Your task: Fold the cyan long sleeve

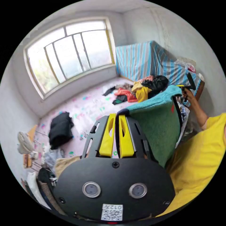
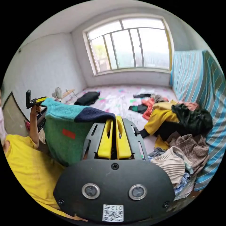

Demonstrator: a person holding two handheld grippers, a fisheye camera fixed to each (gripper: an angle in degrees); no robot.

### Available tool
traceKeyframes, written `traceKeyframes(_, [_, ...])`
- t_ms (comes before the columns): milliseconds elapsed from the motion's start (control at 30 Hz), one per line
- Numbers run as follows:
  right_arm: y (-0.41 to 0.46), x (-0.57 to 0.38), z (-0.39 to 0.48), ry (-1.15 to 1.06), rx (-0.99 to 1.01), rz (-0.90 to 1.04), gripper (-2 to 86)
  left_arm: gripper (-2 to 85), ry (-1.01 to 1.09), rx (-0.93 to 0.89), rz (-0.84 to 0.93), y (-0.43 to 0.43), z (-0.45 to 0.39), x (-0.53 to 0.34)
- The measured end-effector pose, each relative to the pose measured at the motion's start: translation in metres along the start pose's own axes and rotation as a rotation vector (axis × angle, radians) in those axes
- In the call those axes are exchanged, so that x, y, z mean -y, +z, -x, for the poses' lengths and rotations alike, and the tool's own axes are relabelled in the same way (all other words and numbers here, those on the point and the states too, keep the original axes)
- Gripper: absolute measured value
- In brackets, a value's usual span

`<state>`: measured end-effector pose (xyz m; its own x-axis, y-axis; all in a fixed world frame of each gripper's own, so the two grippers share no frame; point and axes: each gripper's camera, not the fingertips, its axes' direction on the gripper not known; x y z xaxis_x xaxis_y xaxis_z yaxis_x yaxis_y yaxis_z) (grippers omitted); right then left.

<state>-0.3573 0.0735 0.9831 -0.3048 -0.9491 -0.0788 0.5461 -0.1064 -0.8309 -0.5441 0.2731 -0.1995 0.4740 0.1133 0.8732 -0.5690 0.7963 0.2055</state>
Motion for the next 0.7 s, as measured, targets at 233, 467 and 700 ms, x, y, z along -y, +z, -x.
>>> traceKeyframes(233, [0.234, -0.004, -0.125, 0.32, -0.066, 0.341, 2.1, 0.3, -0.47, 0.077, 0.367, 0.264, 0.09, 0.009])
traceKeyframes(467, [0.278, -0.146, -0.115, 0.289, 0.066, 0.553, 2.2, 0.2, -0.328, -0.077, 0.503, 0.313, -0.002, -0.077])
traceKeyframes(700, [0.285, -0.204, -0.034, 0.029, 0.008, 0.541, 1.6, 0.3, -0.062, -0.064, 0.548, 0.357, -0.122, -0.115])
